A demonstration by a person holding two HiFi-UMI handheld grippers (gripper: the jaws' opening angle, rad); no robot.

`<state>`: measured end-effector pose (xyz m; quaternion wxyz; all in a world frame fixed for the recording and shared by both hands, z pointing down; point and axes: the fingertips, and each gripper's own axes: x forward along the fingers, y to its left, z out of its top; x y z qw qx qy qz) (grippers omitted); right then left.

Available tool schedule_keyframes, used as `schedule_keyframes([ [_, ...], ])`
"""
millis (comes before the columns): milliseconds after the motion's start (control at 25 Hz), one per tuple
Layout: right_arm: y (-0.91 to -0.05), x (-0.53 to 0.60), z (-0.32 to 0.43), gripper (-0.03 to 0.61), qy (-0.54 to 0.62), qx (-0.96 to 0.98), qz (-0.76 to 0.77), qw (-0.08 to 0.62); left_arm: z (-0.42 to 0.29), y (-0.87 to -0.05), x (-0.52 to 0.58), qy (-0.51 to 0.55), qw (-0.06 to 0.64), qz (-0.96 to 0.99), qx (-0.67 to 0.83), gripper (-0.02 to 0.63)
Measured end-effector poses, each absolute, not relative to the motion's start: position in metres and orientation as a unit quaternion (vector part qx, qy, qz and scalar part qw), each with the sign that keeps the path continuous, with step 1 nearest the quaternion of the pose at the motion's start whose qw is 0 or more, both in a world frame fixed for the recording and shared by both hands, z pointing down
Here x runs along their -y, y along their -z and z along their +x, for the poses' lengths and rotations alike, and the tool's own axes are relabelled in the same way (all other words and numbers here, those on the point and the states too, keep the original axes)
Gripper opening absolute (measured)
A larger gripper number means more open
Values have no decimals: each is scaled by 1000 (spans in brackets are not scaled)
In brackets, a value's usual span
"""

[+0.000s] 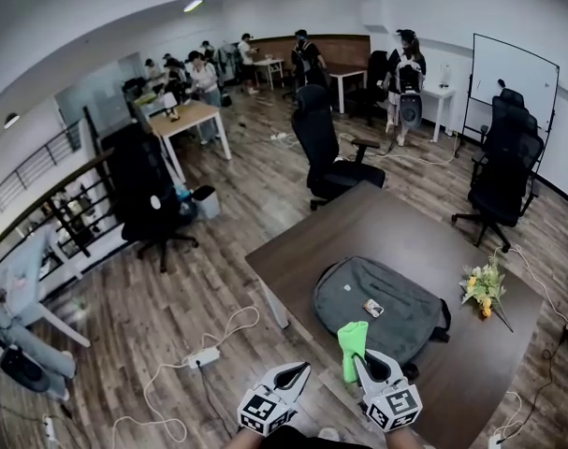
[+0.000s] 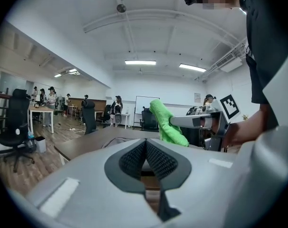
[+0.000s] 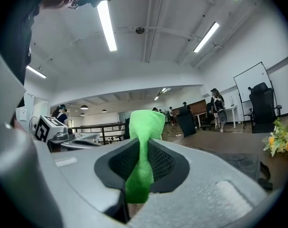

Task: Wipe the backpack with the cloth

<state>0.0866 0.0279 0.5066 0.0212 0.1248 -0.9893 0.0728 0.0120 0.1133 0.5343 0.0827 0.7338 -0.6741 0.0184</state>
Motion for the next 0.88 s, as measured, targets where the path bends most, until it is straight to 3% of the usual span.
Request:
schedule_keyframes([
  [880, -496, 121, -23, 61, -100, 972, 210, 19, -122, -526, 69, -23, 68, 786, 614, 18],
])
